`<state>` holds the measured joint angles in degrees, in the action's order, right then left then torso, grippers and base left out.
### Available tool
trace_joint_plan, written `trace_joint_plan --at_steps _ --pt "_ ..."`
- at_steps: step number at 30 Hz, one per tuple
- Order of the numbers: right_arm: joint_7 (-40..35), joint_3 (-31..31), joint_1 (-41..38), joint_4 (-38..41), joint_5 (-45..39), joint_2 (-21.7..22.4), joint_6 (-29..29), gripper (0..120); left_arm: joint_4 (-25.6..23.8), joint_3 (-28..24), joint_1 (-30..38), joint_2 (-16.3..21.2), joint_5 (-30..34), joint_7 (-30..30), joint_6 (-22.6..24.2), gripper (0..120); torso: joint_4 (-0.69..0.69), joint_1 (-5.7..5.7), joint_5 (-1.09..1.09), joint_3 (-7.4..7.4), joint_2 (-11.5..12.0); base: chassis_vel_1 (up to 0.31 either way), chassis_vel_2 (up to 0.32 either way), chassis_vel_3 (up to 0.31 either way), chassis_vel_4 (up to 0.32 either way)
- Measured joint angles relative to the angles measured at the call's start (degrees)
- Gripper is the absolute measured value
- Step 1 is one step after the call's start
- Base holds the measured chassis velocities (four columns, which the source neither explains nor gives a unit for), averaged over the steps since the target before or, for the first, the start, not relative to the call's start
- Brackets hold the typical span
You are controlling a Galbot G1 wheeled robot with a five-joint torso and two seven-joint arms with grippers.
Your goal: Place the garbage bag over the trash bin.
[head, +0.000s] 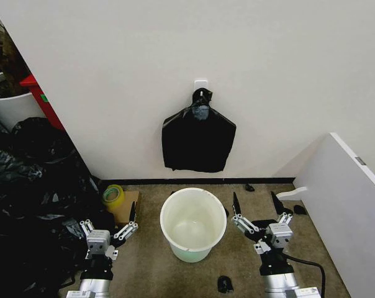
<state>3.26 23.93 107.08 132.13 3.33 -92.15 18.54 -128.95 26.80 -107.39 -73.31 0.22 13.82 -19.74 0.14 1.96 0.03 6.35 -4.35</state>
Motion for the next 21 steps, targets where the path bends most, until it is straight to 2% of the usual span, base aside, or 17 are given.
trace_joint_plan --at_steps 21 --pt "0.32 -1.27 -0.91 -1.50 -0.54 0.08 0.17 100 0.69 0.05 -0.15 -0.99 -0.51 0.47 -1.08 100 0.00 0.00 0.01 0.00 0.00 0.000 0.000 0.000 0.000"
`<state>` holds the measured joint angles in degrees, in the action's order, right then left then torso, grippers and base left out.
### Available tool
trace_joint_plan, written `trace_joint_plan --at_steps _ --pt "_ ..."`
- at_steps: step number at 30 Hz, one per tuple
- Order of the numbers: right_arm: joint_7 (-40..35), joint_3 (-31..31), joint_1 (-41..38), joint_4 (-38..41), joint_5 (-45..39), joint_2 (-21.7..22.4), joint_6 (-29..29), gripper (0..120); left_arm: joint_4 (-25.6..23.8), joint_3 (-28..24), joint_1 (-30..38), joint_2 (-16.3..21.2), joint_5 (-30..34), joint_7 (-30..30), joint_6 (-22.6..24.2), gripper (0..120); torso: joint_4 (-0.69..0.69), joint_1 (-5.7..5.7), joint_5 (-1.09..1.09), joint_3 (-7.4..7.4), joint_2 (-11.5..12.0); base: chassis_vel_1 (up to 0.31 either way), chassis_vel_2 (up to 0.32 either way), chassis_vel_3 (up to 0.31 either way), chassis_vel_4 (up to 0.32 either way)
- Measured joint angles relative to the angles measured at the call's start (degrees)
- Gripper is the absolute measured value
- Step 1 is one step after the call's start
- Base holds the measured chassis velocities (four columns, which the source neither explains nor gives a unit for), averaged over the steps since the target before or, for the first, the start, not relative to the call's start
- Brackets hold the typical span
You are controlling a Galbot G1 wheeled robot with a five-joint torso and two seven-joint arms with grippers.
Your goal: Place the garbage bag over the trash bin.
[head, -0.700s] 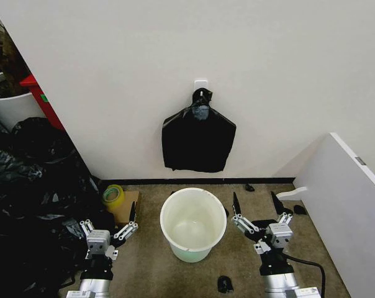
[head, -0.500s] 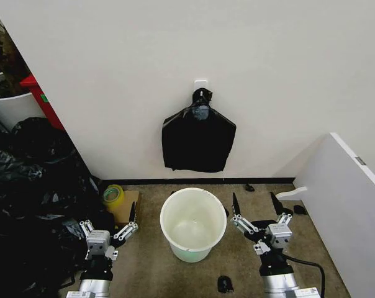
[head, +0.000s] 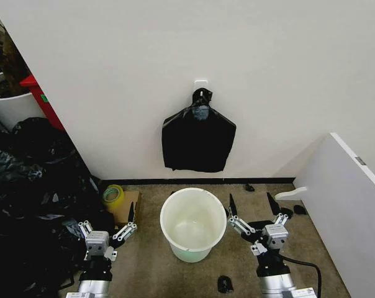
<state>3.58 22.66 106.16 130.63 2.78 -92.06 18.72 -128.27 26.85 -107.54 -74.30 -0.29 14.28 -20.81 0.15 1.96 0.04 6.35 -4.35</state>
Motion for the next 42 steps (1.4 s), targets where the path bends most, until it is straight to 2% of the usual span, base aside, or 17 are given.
trace_joint_plan --at_steps 7,10,11,14,18,22,23,26,31,38,42 --pt "-0.69 -1.99 -4.24 -2.70 -7.15 3.39 -2.71 100 0.87 0.14 0.26 -0.48 0.00 0.35 -0.71 100 0.00 0.00 -0.01 0.00 0.00 0.000 0.000 0.000 0.000" --pt "-0.94 -3.52 -9.77 -4.97 -14.37 7.09 -5.56 100 1.97 0.13 0.36 -1.01 -0.18 0.67 -2.54 100 0.00 0.00 -0.01 0.00 0.00 0.000 0.000 0.000 0.000" --pt "-0.94 -3.52 -9.77 -4.97 -14.37 7.09 -5.56 100 1.97 0.13 0.36 -1.01 -0.18 0.67 -2.54 100 0.00 0.00 -0.01 0.00 0.00 0.000 0.000 0.000 0.000" --pt "-0.96 -4.91 -17.20 -8.00 -22.13 11.29 -8.82 100 3.60 0.05 0.02 -1.69 -1.35 0.56 -4.42 100 -0.01 0.00 -0.02 0.01 0.00 0.000 0.000 0.000 0.000" --pt "-0.44 -5.79 -21.20 -10.55 -24.55 14.18 -10.13 100 3.85 0.04 -0.44 -2.53 -1.79 0.47 -4.71 100 -0.01 0.00 -0.01 0.01 0.00 0.000 0.000 0.000 0.000" --pt "-0.13 -9.77 -30.20 -14.92 -30.97 18.57 -12.00 100 3.63 -0.13 -1.00 -4.89 -1.69 -0.62 -4.86 100 0.00 0.00 -0.02 0.01 0.00 0.000 0.000 0.000 0.000" --pt "-0.13 -9.77 -30.20 -14.92 -30.97 18.57 -12.00 100 3.63 -0.13 -1.00 -4.89 -1.69 -0.62 -4.86 100 0.00 0.00 -0.02 0.01 0.00 0.000 0.000 0.000 0.000" --pt "-0.51 -12.56 -38.56 -18.37 -36.60 19.19 -13.34 100 3.73 -0.84 -0.21 -7.17 -2.69 -1.88 -5.09 100 -0.01 0.00 -0.01 0.01 0.00 0.000 0.000 0.000 0.000" --pt "-1.08 -15.37 -47.71 -24.47 -41.45 18.26 -14.35 100 4.09 -1.37 0.54 -8.92 -3.85 -2.59 -5.10 100 -0.01 0.01 0.00 0.01 0.00 0.000 0.000 0.000 0.000" --pt "-1.04 -15.82 -56.15 -34.51 -43.75 15.66 -14.21 100 4.16 -0.66 1.21 -10.81 -4.34 -2.57 -5.09 100 -0.01 0.01 -0.01 0.01 0.01 0.000 0.000 0.000 0.000" --pt "-1.07 -16.76 -58.87 -36.95 -43.44 15.65 -13.55 100 4.17 -0.88 1.41 -11.96 -5.71 -2.54 -5.08 100 0.01 0.01 -0.01 0.01 0.00 0.000 0.000 0.000 0.000"
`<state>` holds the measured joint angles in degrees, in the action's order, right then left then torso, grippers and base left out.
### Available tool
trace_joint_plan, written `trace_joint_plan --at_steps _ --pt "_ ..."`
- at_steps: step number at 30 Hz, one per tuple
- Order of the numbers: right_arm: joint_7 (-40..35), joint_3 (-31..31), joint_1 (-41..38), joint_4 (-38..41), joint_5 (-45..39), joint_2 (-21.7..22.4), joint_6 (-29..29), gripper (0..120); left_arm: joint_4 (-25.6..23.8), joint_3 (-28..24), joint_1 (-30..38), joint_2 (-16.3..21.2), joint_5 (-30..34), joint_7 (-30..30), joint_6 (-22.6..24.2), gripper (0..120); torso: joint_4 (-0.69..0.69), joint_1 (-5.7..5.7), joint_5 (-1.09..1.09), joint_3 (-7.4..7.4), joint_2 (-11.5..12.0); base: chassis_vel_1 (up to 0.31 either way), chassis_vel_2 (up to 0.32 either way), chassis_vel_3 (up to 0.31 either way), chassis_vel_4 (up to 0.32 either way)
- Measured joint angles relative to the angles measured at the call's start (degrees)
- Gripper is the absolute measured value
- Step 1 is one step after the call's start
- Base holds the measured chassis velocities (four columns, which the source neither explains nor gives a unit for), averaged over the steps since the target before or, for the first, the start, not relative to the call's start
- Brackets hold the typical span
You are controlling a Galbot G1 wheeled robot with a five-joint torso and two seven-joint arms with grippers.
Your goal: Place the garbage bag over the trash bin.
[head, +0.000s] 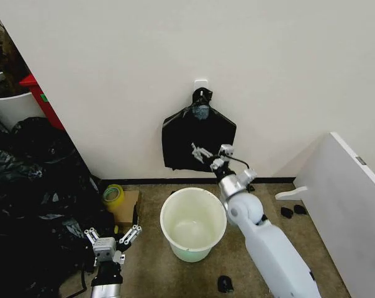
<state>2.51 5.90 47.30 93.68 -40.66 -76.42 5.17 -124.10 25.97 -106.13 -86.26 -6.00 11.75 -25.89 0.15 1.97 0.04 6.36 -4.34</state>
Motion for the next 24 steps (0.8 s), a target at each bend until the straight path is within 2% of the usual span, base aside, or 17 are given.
trace_joint_plan --at_steps 7,20,24 --pt "-0.22 -0.79 -4.10 -3.00 0.21 -0.73 0.14 100 0.12 -0.86 -0.47 -0.94 -0.57 -0.12 -0.23 100 -0.01 0.00 0.00 0.00 0.00 0.000 0.000 0.000 0.000" --pt "-0.59 -1.88 -9.03 -6.21 -0.07 -1.91 -0.13 99 0.11 -1.12 -0.91 0.00 -0.18 -0.42 -0.50 100 -0.01 0.00 0.00 -0.01 0.00 0.000 0.000 0.000 0.000" --pt "-0.81 -2.39 -10.36 -7.03 -0.34 -2.17 -0.43 86 0.11 -1.14 -0.51 0.43 0.01 -0.31 -0.34 100 -0.01 0.00 0.00 -0.01 0.00 0.000 0.000 0.000 0.000"
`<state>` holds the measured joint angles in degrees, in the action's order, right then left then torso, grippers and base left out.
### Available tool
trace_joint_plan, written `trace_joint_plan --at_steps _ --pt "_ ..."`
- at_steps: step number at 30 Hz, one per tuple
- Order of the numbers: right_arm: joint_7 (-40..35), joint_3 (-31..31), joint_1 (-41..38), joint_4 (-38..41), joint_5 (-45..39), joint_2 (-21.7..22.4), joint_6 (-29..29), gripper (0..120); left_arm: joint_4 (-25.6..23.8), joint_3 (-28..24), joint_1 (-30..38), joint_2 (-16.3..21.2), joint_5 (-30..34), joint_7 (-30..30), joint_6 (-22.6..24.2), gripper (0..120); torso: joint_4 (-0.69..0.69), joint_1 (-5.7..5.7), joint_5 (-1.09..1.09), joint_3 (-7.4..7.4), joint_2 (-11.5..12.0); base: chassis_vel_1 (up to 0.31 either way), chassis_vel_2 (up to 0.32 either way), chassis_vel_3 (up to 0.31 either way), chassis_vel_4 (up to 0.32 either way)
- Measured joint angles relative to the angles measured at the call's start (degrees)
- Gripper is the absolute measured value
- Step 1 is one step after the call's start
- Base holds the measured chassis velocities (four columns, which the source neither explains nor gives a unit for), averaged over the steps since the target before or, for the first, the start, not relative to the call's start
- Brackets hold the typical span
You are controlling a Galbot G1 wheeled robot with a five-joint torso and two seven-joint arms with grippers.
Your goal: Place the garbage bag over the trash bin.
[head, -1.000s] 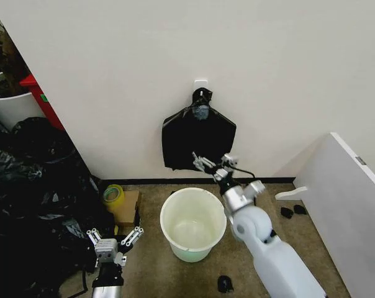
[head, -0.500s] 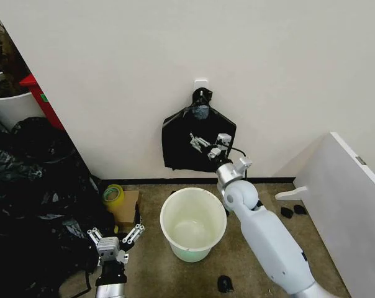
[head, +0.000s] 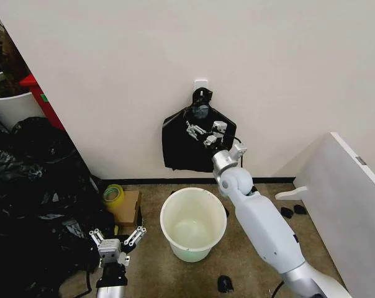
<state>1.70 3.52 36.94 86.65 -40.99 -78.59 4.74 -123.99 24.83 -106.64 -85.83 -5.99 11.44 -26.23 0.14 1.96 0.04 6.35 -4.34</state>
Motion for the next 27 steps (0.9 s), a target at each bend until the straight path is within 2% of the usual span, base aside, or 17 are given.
trace_joint_plan --at_steps 1,4,5,8,10,11,20,21,25,27 --pt "0.00 0.00 0.00 0.00 0.00 0.00 0.00 86 0.00 0.00 0.00 0.00 0.00 0.00 0.00 100 0.00 0.00 0.00 0.00 0.00 0.000 0.000 0.000 0.000" --pt "-0.41 -0.31 -0.50 -0.05 -0.41 -0.04 -0.15 70 0.00 -0.01 0.20 0.14 0.13 0.12 0.07 100 0.00 -0.01 0.00 0.00 0.00 0.000 0.000 0.000 0.000" --pt "-0.41 -0.31 -0.50 -0.05 -0.41 -0.04 -0.15 70 0.00 -0.01 0.20 0.14 0.13 0.12 0.07 100 0.00 -0.01 0.00 0.00 0.00 0.000 0.000 0.000 0.000" --pt "-0.95 -0.34 -0.50 0.27 -0.47 -0.21 -0.20 54 0.00 -0.06 0.28 0.19 0.17 0.15 0.11 100 0.00 -0.01 0.00 0.00 0.00 0.000 0.000 0.000 0.000" --pt "-1.14 -0.28 -0.42 0.41 -0.47 -0.20 -0.20 51 0.00 -0.08 0.31 0.22 0.19 0.16 0.15 100 0.00 -0.01 0.00 0.00 0.00 0.000 0.000 0.000 0.000" --pt "-1.30 -0.19 -0.35 0.50 -0.47 -0.15 -0.20 44 0.00 -0.09 0.36 0.24 0.20 0.16 0.17 100 0.00 -0.01 0.00 0.00 0.00 0.000 0.000 0.000 0.000" --pt "-2.01 0.36 0.42 1.49 -0.40 1.10 -0.20 20 0.36 -0.49 0.63 -0.11 0.28 0.19 0.27 100 0.00 -0.01 -0.01 0.00 0.00 0.000 0.000 0.000 0.000" --pt "-2.01 0.36 0.42 1.49 -0.40 1.10 -0.20 20 0.36 -0.49 0.63 -0.11 0.28 0.19 0.27 100 0.00 -0.01 -0.01 0.00 0.00 0.000 0.000 0.000 0.000" --pt "-2.11 0.48 0.68 1.95 -0.08 1.67 -0.21 1 0.37 -0.51 0.64 -0.23 0.19 0.19 0.29 100 0.00 -0.01 -0.01 0.00 0.00 0.000 0.000 0.000 0.000" --pt "-2.14 0.52 0.96 2.35 0.10 1.95 -0.21 0 0.37 -0.49 0.62 -0.23 0.18 0.19 0.29 100 0.00 -0.01 -0.01 0.00 0.00 0.000 0.000 0.000 0.000"
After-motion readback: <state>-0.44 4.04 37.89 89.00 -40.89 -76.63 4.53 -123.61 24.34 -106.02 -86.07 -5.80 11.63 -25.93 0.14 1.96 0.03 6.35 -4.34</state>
